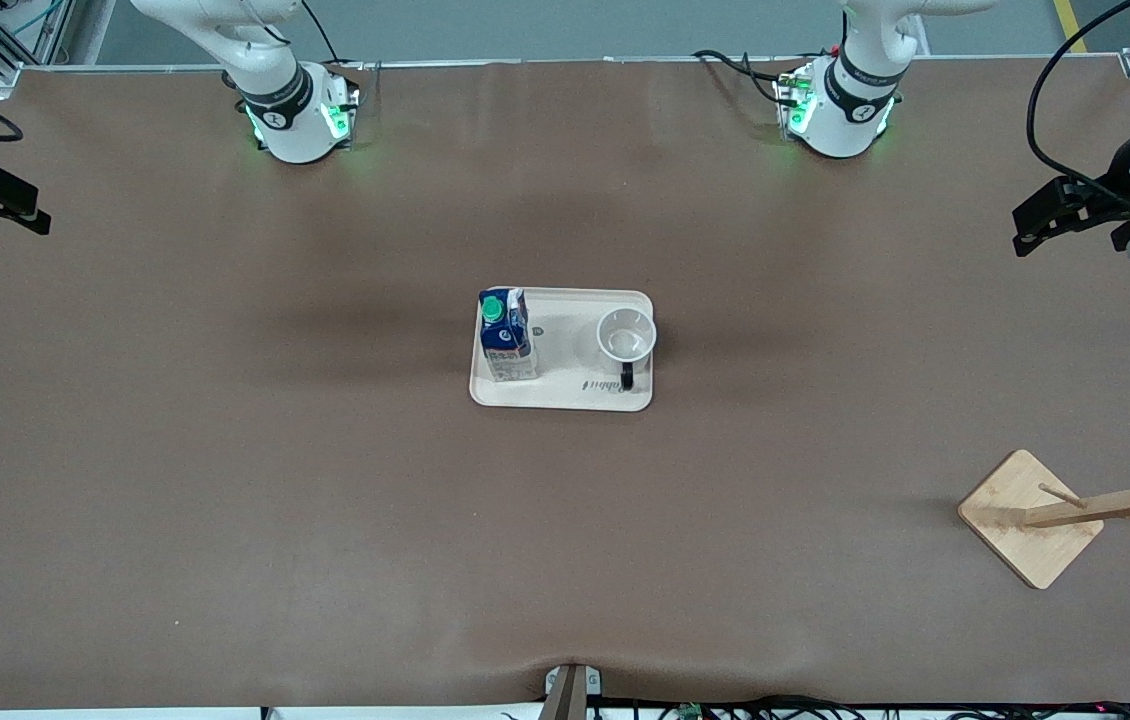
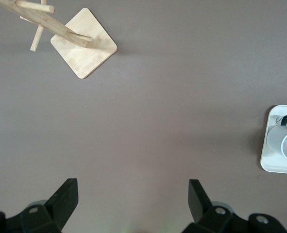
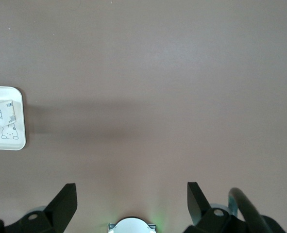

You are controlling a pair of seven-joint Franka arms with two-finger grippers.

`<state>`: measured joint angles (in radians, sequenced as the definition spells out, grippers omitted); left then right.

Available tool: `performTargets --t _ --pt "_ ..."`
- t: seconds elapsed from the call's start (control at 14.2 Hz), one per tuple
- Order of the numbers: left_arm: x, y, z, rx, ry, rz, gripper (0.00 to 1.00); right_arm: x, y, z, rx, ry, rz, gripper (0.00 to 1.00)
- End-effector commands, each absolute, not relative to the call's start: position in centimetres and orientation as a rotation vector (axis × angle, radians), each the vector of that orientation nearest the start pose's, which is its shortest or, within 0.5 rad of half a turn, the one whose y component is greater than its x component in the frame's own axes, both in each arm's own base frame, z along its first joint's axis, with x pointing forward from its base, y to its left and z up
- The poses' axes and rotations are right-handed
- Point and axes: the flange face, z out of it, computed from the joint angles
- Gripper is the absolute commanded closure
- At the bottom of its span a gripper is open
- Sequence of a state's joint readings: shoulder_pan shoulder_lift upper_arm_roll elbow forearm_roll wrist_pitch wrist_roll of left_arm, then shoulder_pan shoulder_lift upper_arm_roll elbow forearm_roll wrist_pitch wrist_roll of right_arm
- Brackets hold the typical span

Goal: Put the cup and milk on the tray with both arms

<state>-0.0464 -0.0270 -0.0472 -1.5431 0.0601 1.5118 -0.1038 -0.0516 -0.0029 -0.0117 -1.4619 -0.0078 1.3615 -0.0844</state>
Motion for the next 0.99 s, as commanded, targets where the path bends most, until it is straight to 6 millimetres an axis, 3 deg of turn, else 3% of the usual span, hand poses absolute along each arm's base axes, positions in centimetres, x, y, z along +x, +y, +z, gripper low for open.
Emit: performTargets --t 0.0,0.92 --pt "54.27 -4.61 65.44 -3.098 -0.004 -0.028 0.00 52.07 -3.63 66.20 -3.144 -0.039 0.161 0.00" --pt "54.22 -5.14 65.79 -3.146 -0.012 -0.033 0.00 52.11 -3.83 66.12 -3.141 -0.033 0.163 0.00"
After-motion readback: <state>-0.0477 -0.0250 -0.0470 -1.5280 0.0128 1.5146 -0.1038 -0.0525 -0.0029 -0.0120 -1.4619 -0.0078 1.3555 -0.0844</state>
